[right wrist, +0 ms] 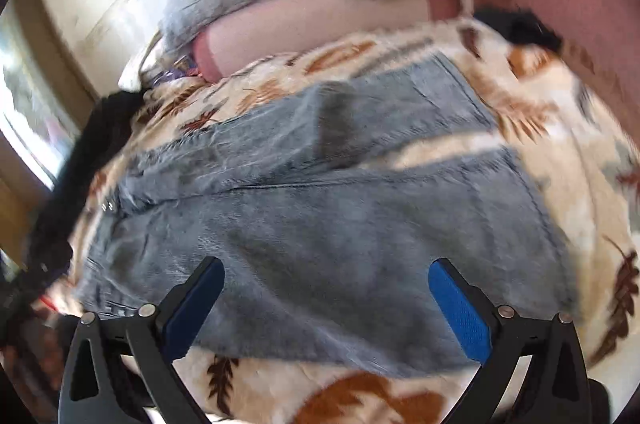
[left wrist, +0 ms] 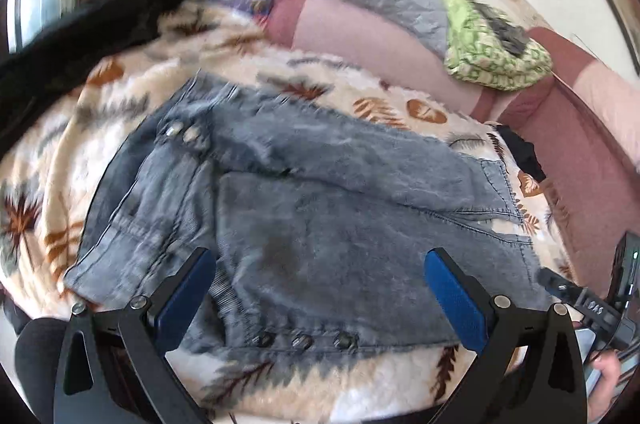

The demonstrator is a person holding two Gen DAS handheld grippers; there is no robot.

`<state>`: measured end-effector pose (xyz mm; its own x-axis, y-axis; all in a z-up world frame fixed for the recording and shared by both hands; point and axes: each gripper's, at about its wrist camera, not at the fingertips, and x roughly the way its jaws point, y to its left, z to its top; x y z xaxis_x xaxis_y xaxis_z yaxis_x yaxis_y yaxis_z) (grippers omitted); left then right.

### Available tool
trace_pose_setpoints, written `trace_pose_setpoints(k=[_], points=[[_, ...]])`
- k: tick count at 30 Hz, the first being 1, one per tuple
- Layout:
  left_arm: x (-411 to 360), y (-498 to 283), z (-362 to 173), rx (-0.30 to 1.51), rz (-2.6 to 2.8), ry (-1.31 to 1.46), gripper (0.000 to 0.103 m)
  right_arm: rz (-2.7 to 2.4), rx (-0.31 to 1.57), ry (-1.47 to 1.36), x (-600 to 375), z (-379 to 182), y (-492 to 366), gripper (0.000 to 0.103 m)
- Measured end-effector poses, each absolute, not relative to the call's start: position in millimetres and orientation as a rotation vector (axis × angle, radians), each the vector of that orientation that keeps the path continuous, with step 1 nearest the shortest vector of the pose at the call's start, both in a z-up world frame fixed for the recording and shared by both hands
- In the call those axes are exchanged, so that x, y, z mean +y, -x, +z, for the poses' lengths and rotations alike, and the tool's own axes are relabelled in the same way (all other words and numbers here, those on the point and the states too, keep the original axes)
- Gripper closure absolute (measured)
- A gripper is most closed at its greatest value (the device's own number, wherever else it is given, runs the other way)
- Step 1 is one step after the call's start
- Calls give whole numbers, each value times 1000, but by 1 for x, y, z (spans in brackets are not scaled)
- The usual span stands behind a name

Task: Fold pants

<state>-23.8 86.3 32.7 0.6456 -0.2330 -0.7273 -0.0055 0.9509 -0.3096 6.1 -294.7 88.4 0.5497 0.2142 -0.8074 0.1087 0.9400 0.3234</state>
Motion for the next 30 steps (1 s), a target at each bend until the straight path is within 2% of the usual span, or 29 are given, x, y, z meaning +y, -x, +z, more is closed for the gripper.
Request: trace_pose_setpoints(k=[8,15,18,24,30], points=[[149,13,26,945,-46,418,0,-33,1218,-542,-420,76,-6,0],[189,3,14,1023,-72,541,0,54,1238,-509,-412,65,-25,3],[209,-3,17,1035,-76,593,0,29,1269,-469,-406,53,-35,16],[230,-19,3,1093,-41,598,0,-5,1294,-417,-404,41,-38,24],[229,-41,-4,1097,-58,594,0,-42,1300,-378,-408,43,-34,45]])
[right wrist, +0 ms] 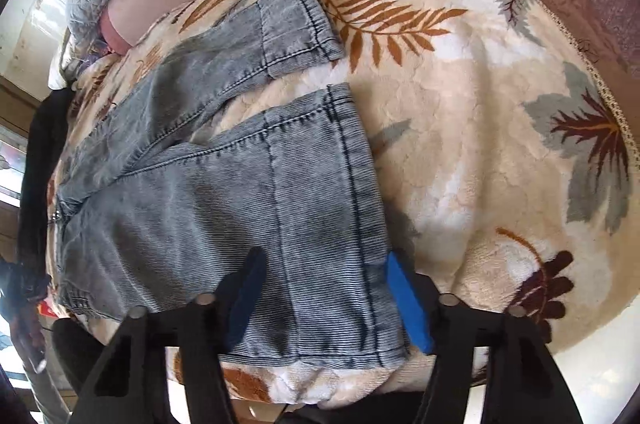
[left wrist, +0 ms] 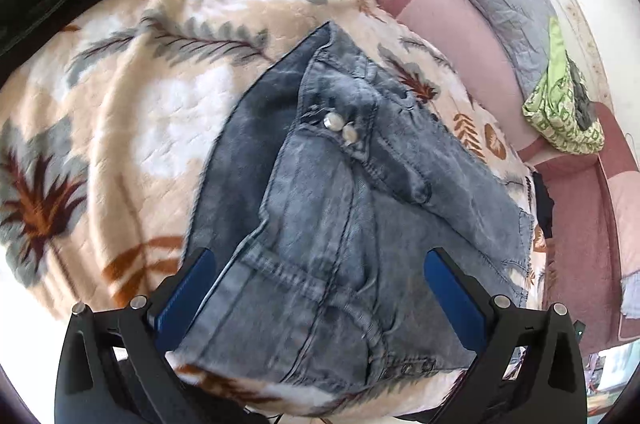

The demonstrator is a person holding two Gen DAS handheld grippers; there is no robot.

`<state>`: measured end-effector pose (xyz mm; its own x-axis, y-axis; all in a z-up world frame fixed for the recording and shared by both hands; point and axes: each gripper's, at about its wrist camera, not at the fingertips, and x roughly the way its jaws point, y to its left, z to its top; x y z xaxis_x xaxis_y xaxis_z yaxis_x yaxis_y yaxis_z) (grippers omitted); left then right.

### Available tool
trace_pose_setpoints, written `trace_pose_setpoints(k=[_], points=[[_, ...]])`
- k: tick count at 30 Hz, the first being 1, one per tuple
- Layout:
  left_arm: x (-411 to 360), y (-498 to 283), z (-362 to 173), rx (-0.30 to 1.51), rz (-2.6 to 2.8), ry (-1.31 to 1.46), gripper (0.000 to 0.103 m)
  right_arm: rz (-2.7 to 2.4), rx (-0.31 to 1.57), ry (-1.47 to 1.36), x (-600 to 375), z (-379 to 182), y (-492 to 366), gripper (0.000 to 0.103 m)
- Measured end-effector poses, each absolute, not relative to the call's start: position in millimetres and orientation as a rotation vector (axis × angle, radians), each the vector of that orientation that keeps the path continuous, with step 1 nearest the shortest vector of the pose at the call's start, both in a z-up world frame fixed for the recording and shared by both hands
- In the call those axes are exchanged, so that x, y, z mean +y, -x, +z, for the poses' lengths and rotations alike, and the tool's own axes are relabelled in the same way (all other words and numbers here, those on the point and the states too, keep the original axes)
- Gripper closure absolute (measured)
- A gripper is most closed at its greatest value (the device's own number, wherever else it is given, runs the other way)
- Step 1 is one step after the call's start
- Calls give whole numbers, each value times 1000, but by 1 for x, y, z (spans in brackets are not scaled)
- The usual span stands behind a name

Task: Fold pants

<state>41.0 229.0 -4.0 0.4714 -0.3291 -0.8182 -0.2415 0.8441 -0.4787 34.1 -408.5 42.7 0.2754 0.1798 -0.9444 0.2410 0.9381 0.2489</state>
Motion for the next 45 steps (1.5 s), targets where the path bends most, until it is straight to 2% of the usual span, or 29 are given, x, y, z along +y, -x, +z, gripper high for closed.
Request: trace_pose_setpoints(k=[4,5,6,8,9,11,12,13,19,21,22,23,25,26,27,28,29,30,32,36,37,39,41,43,45], points=[[223,-51,-7,1085,-60,554,1,-48,1304,-371,-412,44,-32,50],[224,-54,-14,1105,-59,559,4,-49,1305,-366,-413,45,-31,50],[225,-56,-20,1119,-54,561,9,-52,1307,-358,-412,44,-32,50],[224,-59,-32,1168,-14,520,42,-59,1314,-344,-410,44,-34,51],[223,-59,-34,1175,8,480,49,-70,1318,-321,-408,44,-36,55],[219,-57,-32,1170,37,405,63,-92,1317,-276,-404,46,-37,71],[218,-56,-32,1172,47,384,66,-101,1318,-249,-401,48,-38,81],[218,-56,-32,1180,52,364,70,-101,1314,-232,-398,50,-38,85],[209,-57,-30,1200,70,288,71,-205,1198,78,-364,84,-33,87],[206,-57,-30,1202,74,271,71,-225,1254,91,-368,66,-35,87],[206,-58,-30,1204,75,260,70,-235,1311,75,-374,50,-37,81],[205,-58,-30,1206,78,254,69,-231,1348,38,-381,39,-38,79],[203,-57,-23,1194,86,235,69,-204,1296,-62,-391,52,-35,76],[201,-55,-17,1176,93,213,69,-175,1265,-126,-396,64,-35,72],[199,-51,-8,1150,97,194,68,-160,1222,-179,-401,77,-36,58],[195,-46,5,1104,91,171,68,-157,1199,-195,-403,84,-40,36],[191,-43,13,1078,78,164,66,-158,1178,-197,-405,91,-47,28],[187,-41,21,1053,55,160,64,-151,1156,-201,-406,93,-57,26],[172,-37,30,1034,-20,168,55,-137,1158,-246,-409,86,-79,26],[143,-39,12,1083,-104,140,53,-153,1233,-268,-411,50,-126,28],[139,-41,1,1111,-103,130,53,-149,1263,-254,-408,38,-132,41],[135,-44,-17,1162,-97,120,53,-146,1295,-170,-393,25,-140,76],[132,-41,-31,1160,-82,81,53,-171,1265,-61,-377,35,-137,83],[128,-38,-30,1143,-83,41,52,-239,1173,99,-360,52,-132,83],[128,-40,-32,1143,-77,41,49,-289,1181,187,-351,43,-134,84]])
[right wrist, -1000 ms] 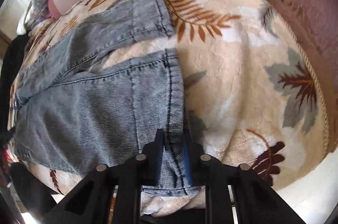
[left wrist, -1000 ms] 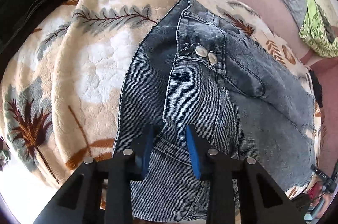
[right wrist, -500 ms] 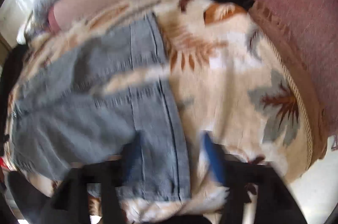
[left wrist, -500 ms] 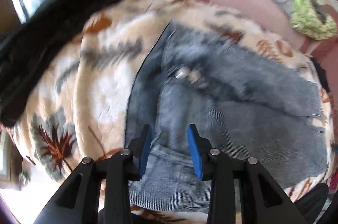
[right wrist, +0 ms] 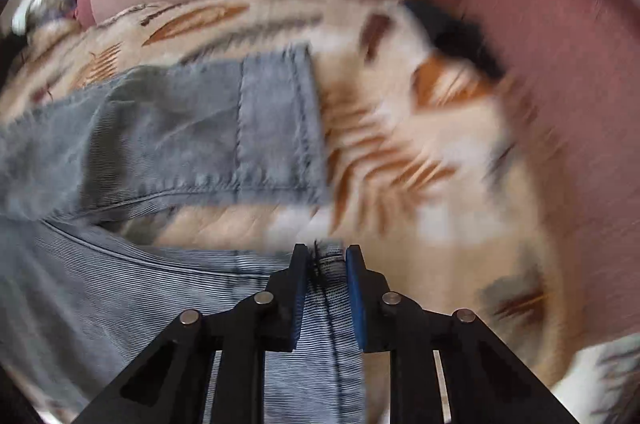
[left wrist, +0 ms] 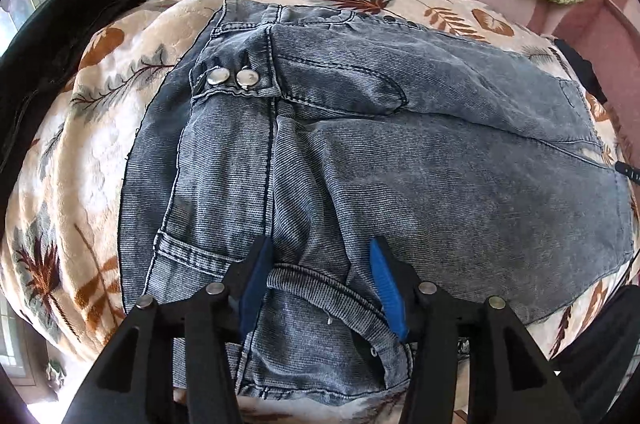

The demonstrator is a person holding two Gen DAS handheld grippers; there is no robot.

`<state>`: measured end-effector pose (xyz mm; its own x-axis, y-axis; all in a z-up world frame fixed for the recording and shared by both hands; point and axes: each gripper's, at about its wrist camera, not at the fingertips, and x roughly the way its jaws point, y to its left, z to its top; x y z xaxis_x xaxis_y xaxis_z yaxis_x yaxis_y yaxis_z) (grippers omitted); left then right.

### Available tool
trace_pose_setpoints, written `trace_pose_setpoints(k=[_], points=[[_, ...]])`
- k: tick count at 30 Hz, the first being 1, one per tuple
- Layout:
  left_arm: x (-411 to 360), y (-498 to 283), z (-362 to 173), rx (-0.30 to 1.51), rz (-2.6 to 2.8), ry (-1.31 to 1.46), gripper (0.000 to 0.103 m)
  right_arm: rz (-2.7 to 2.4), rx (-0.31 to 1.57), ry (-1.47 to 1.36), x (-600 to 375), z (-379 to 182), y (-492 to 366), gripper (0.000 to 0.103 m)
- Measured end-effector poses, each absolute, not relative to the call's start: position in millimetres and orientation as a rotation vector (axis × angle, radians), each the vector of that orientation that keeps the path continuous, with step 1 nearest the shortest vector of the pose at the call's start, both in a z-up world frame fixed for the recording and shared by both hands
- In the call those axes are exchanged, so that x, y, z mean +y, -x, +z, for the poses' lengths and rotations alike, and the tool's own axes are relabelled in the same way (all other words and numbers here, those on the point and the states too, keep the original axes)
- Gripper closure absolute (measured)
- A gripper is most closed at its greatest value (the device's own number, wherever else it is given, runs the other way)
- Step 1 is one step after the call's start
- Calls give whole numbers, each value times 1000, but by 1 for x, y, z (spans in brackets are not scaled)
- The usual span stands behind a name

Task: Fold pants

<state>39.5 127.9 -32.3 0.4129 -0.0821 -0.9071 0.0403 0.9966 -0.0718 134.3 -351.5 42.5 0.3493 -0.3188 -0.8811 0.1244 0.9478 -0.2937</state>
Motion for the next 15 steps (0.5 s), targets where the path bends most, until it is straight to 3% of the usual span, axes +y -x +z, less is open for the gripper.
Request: trace_pose_setpoints(k=[3,5,7,9,11,13,15], points=[[122,-42,-34,1141,-65,13,46,-289,1199,231,-350,17,-135,82],[117,-40,-33,1141,-56,-7,45,-294,1182,147,-355,30,-128,77],[116,-38,-27,1131,-56,-12,45,-273,1131,55,-356,51,-116,63],[120,-32,-17,1091,-45,-24,44,-224,1074,36,-345,73,-100,63],[123,-28,-10,1057,-53,2,36,-161,1064,5,-335,83,-85,56],[129,-30,-18,1080,-71,46,30,-84,1159,-45,-329,65,-77,38],[132,-39,-43,1183,-43,51,29,-44,1364,-48,-329,21,-81,31]])
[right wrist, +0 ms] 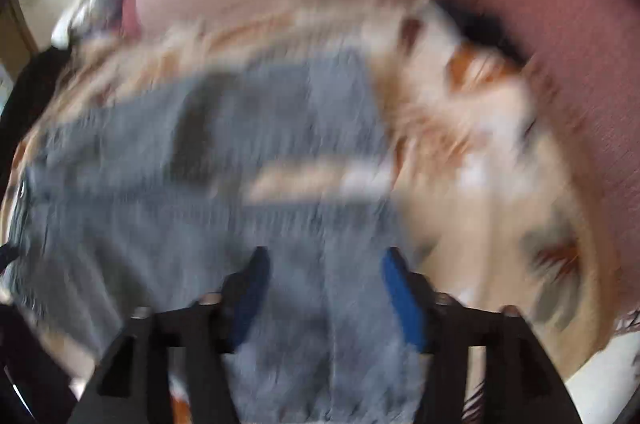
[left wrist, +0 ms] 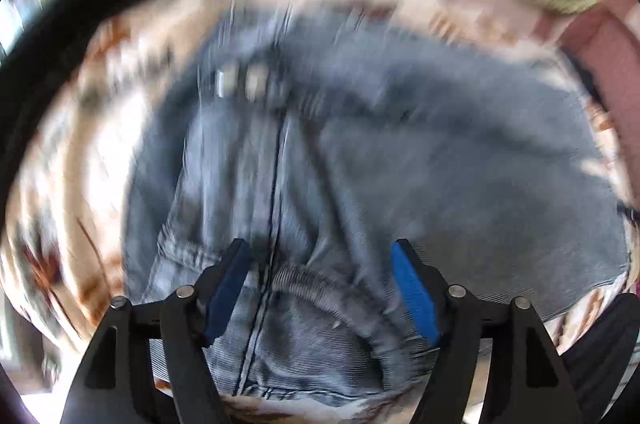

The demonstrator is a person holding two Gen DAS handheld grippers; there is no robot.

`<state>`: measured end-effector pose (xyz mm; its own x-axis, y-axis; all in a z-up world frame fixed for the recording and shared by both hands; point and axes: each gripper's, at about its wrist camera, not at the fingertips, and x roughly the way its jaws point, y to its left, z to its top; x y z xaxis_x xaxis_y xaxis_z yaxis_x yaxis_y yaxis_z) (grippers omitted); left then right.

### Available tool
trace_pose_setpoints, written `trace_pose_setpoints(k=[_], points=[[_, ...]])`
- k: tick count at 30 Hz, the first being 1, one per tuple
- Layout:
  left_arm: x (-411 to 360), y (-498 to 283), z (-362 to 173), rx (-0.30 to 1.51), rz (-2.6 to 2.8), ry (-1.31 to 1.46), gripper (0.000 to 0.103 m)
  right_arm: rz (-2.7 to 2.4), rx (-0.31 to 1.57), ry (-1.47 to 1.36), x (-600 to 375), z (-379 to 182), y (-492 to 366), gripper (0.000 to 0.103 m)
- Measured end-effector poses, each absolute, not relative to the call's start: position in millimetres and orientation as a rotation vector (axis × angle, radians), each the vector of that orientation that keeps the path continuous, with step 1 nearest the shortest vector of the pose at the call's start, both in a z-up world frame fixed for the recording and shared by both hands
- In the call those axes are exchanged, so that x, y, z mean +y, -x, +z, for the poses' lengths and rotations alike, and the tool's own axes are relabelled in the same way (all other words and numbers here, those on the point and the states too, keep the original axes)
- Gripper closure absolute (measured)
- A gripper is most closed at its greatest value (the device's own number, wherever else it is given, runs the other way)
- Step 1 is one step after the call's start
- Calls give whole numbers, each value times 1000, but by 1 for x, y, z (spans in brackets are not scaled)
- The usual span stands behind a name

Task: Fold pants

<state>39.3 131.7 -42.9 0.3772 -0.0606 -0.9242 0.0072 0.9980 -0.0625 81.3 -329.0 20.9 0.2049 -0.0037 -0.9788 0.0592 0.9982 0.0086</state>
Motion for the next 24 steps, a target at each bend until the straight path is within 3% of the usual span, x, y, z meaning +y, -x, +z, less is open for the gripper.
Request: trace_pose_setpoints(k=[1,5,9,11,16,24], points=[[130,-40,-44,1168,-48,29,25,-35,1354,-39,-329,15,-80,30],[131,-47,-30,1197,-71,30,24,-19,1241,-60,-320,53,-80,29],[143,-50,19,1022,-77,51,24,-9,1152,-151,-331,80,-100,29],[155,-66,32,974,-69,75,17,-17,1119,-204,-346,87,-122,29],[195,-136,15,1038,-54,264,17,-47,1093,-282,-376,92,-193,30],[226,-216,4,1089,-52,472,18,-88,1152,-341,-397,55,-298,30]])
